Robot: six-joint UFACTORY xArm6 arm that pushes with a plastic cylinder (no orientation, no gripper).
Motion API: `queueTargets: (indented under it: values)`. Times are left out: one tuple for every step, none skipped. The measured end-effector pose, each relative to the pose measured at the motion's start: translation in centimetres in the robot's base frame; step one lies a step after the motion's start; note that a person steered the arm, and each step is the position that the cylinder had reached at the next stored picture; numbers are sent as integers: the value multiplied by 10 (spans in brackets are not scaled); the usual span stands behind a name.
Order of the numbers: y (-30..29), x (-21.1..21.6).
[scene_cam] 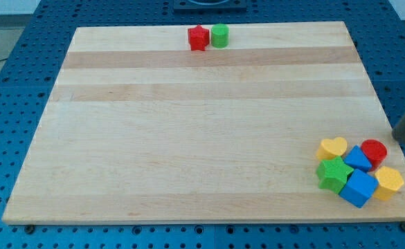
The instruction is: Push the blue cube into the green star
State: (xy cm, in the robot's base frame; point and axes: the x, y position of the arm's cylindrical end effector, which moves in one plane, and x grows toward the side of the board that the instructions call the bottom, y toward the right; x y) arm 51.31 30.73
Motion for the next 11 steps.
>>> queueTargets:
  values:
    - [11,44]
    - [9,84]
    - [-12,103]
    - [-37,104]
    - [-59,105]
    - [-72,104]
    - [-81,104]
    - [-82,102]
    - [-84,97]
    - [-90,84]
    - [-95,74]
